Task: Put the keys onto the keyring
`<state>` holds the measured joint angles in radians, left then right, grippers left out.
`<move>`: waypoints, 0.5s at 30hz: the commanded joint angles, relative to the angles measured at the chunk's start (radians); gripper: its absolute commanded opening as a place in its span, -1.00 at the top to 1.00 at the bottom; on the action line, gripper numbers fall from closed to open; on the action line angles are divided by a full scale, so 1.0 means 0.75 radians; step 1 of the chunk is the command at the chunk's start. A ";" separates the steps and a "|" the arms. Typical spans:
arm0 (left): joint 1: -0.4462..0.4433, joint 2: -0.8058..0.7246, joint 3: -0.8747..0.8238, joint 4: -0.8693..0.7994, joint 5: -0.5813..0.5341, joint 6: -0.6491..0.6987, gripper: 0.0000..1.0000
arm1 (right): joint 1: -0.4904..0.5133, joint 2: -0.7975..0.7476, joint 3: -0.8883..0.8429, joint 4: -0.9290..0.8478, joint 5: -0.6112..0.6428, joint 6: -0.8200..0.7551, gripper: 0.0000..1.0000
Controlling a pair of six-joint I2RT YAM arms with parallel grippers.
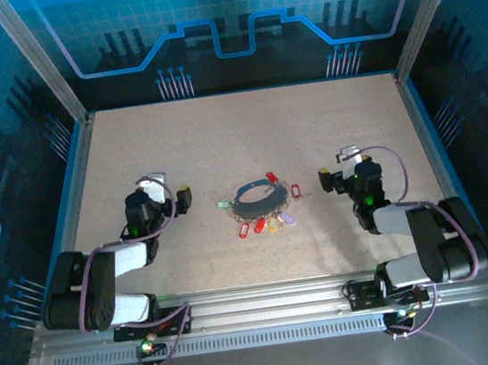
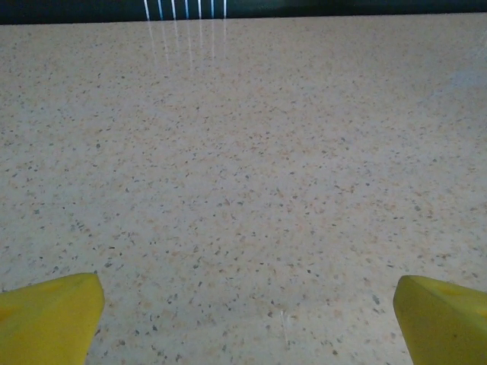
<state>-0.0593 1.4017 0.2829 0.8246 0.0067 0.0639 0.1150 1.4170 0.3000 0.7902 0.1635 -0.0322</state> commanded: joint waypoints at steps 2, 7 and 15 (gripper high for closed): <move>0.007 0.222 -0.045 0.487 -0.091 0.015 -0.98 | -0.036 0.089 0.097 0.061 -0.021 0.038 -1.00; 0.008 0.202 0.019 0.351 -0.132 -0.002 -0.98 | -0.056 0.118 0.167 -0.031 -0.083 0.031 -0.99; 0.046 0.198 0.131 0.130 -0.161 -0.068 -0.98 | -0.067 0.116 0.174 -0.045 -0.106 0.035 -0.99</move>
<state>-0.0311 1.5642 0.3717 0.9615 -0.0994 0.0319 0.0776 1.4982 0.4194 0.7628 0.1001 -0.0208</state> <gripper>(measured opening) 0.989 0.997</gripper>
